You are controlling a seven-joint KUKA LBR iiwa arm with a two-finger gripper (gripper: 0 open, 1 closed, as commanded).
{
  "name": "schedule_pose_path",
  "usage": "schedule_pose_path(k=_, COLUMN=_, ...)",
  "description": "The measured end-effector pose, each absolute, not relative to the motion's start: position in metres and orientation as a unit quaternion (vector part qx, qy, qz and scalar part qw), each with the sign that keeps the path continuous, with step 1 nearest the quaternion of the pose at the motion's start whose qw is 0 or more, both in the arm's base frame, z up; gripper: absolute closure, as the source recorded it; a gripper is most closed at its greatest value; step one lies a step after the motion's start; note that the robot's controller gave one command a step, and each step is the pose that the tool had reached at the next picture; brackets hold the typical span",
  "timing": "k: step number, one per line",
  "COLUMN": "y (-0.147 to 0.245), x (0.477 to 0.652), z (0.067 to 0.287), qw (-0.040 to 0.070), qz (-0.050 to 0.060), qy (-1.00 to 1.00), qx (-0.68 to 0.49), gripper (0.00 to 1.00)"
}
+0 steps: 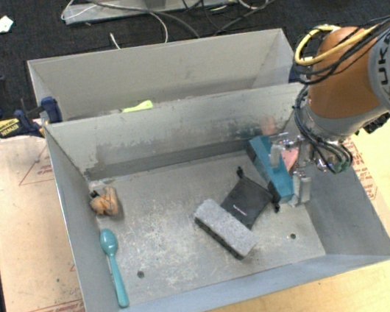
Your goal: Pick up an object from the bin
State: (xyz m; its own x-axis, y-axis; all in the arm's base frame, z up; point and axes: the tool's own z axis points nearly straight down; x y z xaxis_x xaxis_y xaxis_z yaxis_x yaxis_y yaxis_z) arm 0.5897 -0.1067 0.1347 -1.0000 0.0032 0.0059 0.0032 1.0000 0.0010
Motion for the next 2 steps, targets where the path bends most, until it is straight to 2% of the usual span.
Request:
schedule_pose_path(k=1, y=-0.106, x=0.591, z=0.139, qw=0.000, qz=0.000, qy=-1.000, qx=-0.001, gripper=0.00)
schedule_pose_path(k=2, y=-0.096, x=0.566, z=0.199, qw=0.002, qz=-0.001, qy=-1.000, qx=-0.008, gripper=0.00)
